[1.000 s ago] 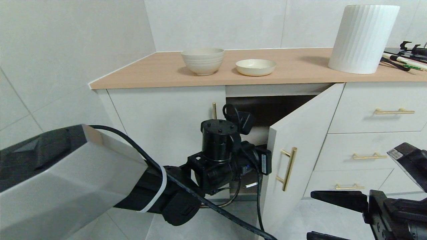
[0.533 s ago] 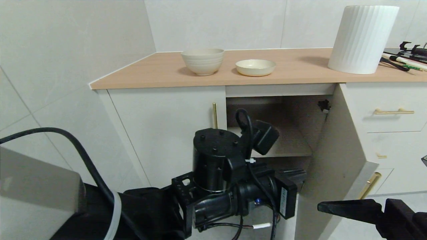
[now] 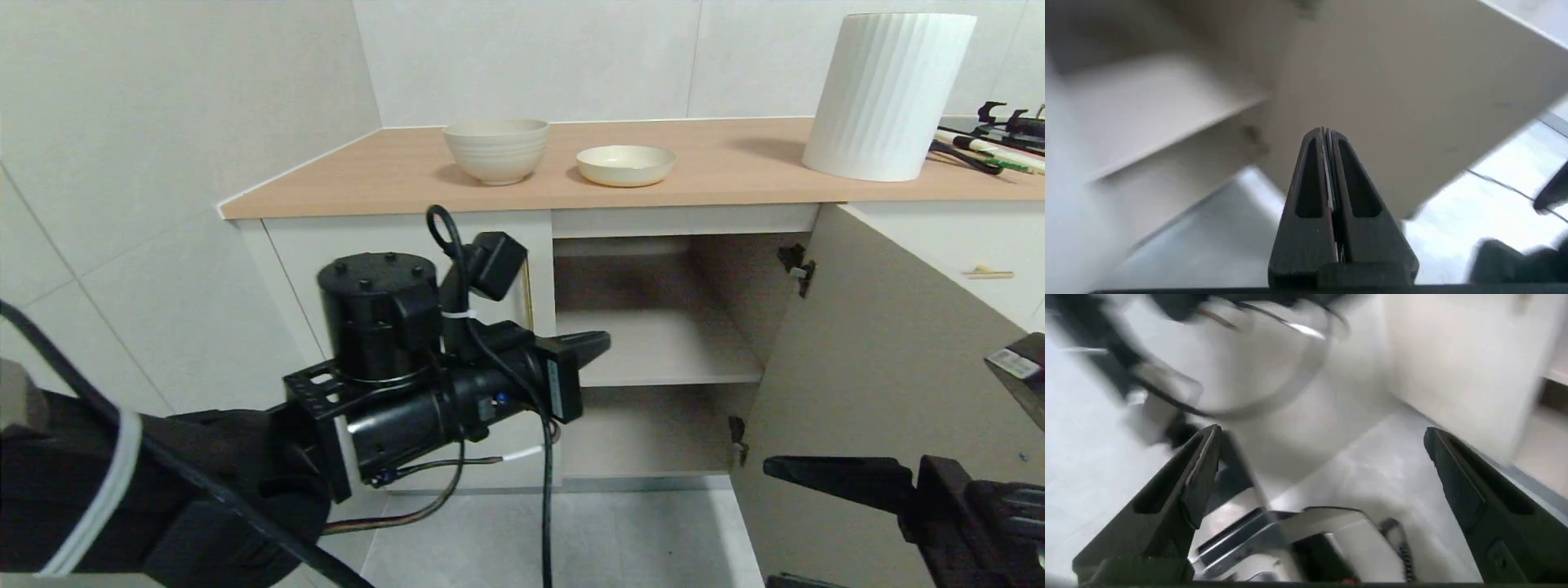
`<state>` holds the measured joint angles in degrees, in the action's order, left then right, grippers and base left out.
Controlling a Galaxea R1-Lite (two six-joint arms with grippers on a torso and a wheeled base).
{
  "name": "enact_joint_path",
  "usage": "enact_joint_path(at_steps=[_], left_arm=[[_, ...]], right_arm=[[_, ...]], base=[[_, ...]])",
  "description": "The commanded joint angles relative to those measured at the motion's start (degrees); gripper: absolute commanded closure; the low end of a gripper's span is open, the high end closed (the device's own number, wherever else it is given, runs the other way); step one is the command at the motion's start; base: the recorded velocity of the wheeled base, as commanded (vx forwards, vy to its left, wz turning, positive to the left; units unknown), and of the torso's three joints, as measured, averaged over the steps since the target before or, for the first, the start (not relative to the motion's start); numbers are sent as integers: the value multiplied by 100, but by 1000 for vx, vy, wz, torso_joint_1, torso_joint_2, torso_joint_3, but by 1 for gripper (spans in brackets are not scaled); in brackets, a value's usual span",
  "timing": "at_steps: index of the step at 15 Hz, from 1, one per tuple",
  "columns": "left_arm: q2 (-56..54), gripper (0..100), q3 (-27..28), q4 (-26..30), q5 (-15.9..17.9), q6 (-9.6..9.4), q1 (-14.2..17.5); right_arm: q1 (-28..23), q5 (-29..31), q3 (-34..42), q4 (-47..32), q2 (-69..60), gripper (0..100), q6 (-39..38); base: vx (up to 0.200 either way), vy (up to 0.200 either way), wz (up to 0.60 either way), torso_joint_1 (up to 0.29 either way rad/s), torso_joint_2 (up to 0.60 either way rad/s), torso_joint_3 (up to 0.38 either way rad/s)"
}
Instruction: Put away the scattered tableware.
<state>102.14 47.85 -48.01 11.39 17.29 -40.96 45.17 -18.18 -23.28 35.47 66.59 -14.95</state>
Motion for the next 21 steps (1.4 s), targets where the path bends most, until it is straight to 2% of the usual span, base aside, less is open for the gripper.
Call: enact_joint_path(at_steps=[1, 2, 3, 4, 5, 6, 10, 11, 14, 15, 17, 19, 21], left_arm=[[-1004, 100, -381, 450, -5, -50, 633], [-1733, 100, -443, 1417, -5, -217, 1020], [-2190, 100, -434, 2173, -5, -393, 1275], [-2577, 100, -417, 2797, 30, -551, 1521], [-2823, 100, -417, 3157, 48, -612, 1679], [-3016, 100, -443, 3342, 39, -612, 1749], [-3192, 100, -557, 3386, 4, -586, 1890], [-3157, 100, -540, 3386, 4, -568, 2022], [-3166, 100, -531, 3386, 22, -507, 2118], [-3148, 0, -478, 3368, 22, -489, 2180], [-3166, 0, -399, 3333, 22, -322, 2224], [-3192, 0, -338, 3333, -5, -314, 2347], [-3227, 0, -338, 3333, -5, -314, 2365]], right_arm=[[-122, 499, -361, 3, 777, 0, 97], [-148, 754, -651, -93, 1076, 0, 290], [-175, 895, -924, -401, 1225, 0, 361], [-280, 1158, -1231, -753, 1375, 0, 378], [-377, 1369, -1495, -972, 1515, 0, 405], [-570, 1405, -1802, -1069, 1674, 0, 572], [-852, 1448, -2637, -1139, 2166, 0, 633], [-869, 1475, -2796, -1438, 2201, 0, 607], [-869, 1607, -3051, -2194, 2148, 0, 370], [-869, 1615, -3086, -2229, 2139, 0, 211], [-913, 1677, -3077, -2238, 2104, 0, 106], [-931, 2064, -3094, -2238, 2104, 0, 106], [-966, 2187, -3147, -2291, 2016, 0, 106]], base=[[0, 0, 0, 0, 0, 0], [0, 0, 0, 0, 0, 0], [0, 0, 0, 0, 0, 0], [0, 0, 0, 0, 0, 0], [0, 0, 0, 0, 0, 0], [0, 0, 0, 0, 0, 0], [0, 0, 0, 0, 0, 0], [0, 0, 0, 0, 0, 0], [0, 0, 0, 0, 0, 0], [0, 0, 0, 0, 0, 0], [0, 0, 0, 0, 0, 0], [0, 0, 0, 0, 0, 0], [0, 0, 0, 0, 0, 0]])
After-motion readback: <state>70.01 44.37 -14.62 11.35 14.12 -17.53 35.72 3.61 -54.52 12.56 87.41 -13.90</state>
